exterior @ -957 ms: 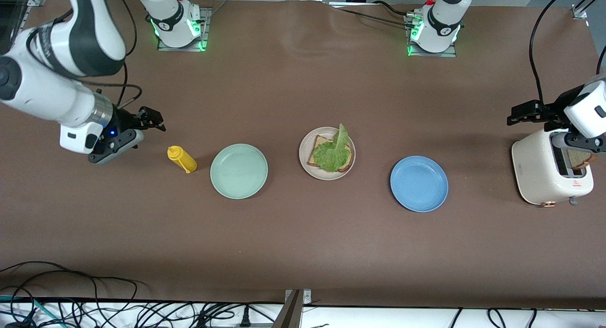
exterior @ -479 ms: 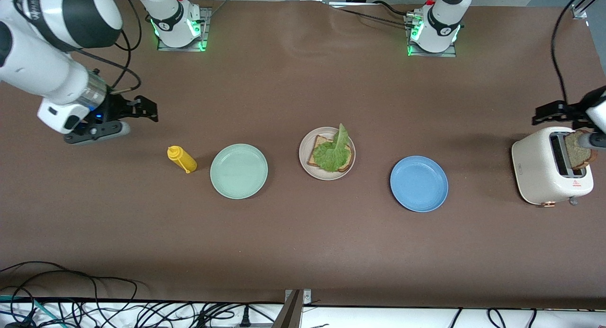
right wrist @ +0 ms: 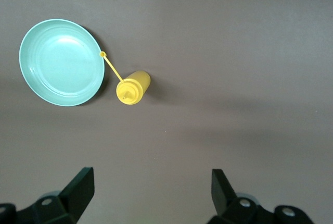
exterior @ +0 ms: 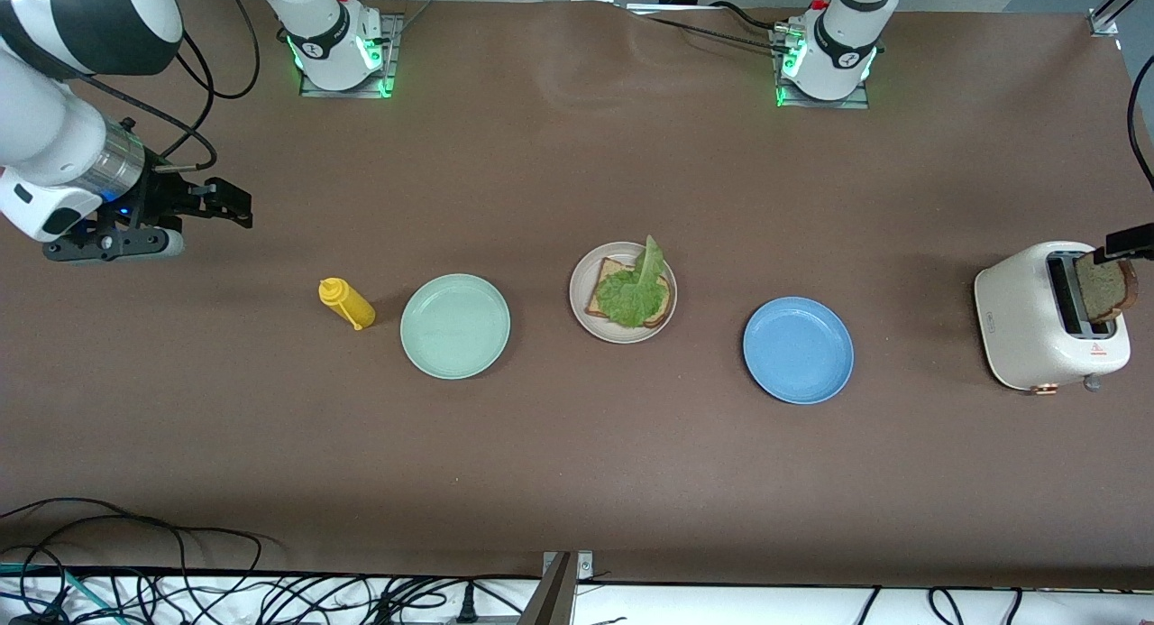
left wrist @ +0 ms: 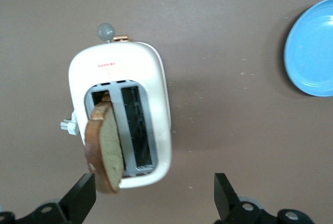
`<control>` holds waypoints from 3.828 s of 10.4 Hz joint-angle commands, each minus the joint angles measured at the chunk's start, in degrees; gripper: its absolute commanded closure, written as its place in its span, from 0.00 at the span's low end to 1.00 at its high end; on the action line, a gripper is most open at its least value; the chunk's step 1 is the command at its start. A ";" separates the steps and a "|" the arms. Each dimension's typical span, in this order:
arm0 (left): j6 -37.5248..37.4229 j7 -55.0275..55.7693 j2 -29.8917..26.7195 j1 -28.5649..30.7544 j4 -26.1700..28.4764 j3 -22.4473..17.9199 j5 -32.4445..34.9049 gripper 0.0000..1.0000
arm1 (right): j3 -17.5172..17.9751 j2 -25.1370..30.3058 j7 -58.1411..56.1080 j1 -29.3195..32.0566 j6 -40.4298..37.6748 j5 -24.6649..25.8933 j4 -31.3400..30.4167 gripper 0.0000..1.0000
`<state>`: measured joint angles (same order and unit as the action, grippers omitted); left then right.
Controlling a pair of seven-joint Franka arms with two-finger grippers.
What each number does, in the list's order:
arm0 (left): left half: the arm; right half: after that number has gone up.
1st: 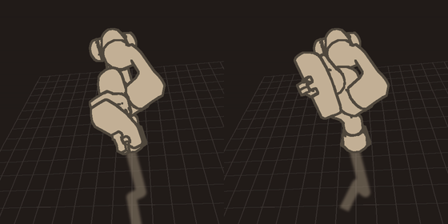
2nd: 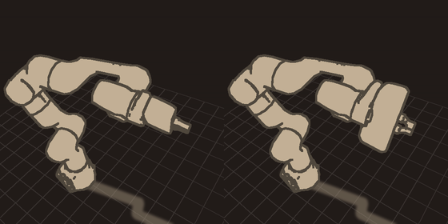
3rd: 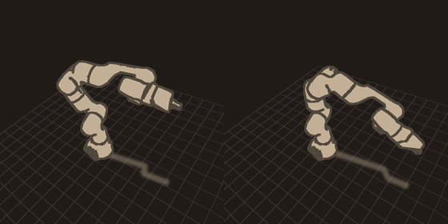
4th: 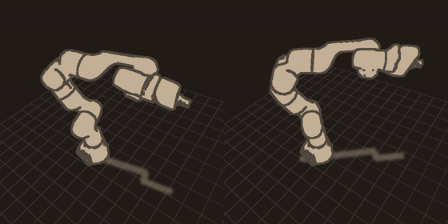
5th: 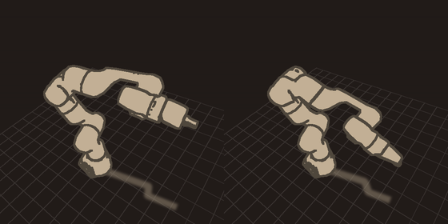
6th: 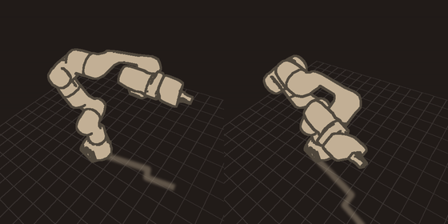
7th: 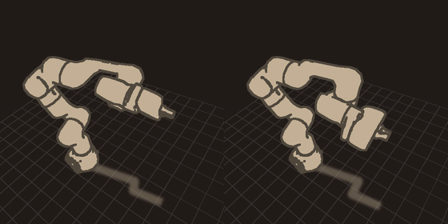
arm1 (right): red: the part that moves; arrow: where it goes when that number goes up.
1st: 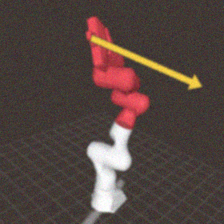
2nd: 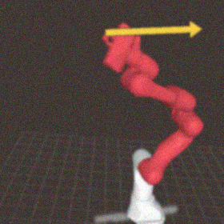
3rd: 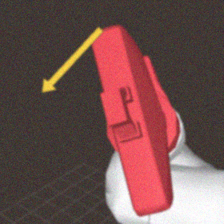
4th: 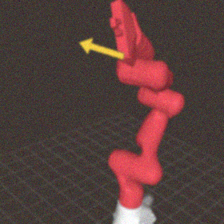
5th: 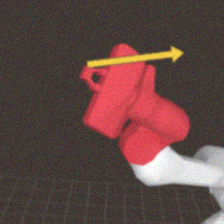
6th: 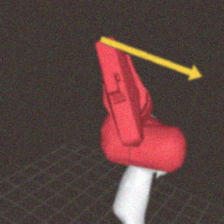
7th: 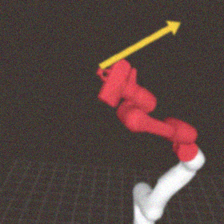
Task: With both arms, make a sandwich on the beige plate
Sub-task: 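Retract the right gripper while the left gripper grasps toaster bread, then lift the bread slice out of the toaster with the left gripper, then carry the bread slice over the lettuce on the beige plate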
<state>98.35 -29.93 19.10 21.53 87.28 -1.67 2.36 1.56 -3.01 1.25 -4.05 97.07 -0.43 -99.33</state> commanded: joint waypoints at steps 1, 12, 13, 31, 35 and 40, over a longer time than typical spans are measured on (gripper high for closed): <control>4.11 -3.72 3.56 2.46 -0.09 0.62 3.17 0.00 | 0.28 0.29 0.86 2.20 -1.62 0.96 1.16 0.00; -1.93 3.04 9.03 8.00 -1.75 0.70 -3.77 1.00 | 0.10 -0.50 1.12 4.85 -4.96 3.69 3.80 0.00; -2.37 2.95 9.02 8.00 -2.63 0.70 -3.77 1.00 | 0.19 -0.42 1.29 4.67 -5.48 3.69 3.71 0.00; -27.60 4.95 17.25 -19.93 -15.47 16.52 -21.72 1.00 | -0.42 -0.15 1.21 4.76 -6.37 3.60 2.22 0.00; -22.26 5.15 23.69 -26.27 -13.81 16.52 -40.37 1.00 | -0.33 -0.94 1.21 4.23 -5.93 3.51 2.22 0.00; -9.43 -2.91 32.04 -30.05 -12.32 16.26 -47.10 1.00 | -0.42 -0.86 0.77 4.32 -6.46 3.33 2.22 0.00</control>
<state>86.37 -28.46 49.08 -7.41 74.24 15.15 -42.74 1.07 -4.16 1.76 0.39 91.23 2.22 -97.04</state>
